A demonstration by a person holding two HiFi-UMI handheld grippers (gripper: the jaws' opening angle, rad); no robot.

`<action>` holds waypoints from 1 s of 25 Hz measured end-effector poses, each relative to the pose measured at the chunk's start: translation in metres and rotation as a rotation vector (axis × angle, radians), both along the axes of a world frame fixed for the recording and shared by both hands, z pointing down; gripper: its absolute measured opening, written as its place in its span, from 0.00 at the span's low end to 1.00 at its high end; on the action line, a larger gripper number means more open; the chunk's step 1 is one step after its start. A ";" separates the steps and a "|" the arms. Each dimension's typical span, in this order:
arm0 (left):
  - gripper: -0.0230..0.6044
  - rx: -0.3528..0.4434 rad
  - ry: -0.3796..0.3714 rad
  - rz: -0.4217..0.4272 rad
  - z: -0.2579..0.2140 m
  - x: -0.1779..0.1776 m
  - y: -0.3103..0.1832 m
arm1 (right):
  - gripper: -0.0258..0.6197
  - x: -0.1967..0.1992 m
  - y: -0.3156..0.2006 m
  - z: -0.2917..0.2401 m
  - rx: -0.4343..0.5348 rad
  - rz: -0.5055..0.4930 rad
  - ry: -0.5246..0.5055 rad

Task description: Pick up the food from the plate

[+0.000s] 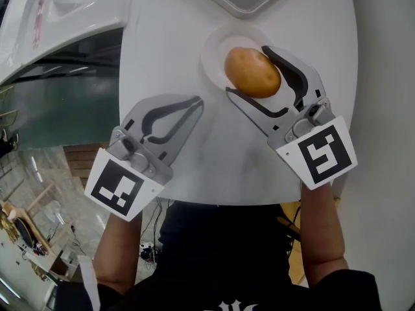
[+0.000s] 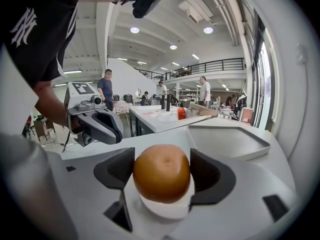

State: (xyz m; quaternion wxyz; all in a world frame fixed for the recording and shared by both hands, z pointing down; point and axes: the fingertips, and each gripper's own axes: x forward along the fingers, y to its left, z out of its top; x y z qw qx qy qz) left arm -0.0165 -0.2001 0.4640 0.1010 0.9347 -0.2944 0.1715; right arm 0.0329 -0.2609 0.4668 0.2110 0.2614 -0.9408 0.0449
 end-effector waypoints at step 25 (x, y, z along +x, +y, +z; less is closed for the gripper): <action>0.05 0.277 0.138 0.070 -0.216 -0.017 0.197 | 0.57 0.003 0.250 -0.267 0.379 0.160 -0.164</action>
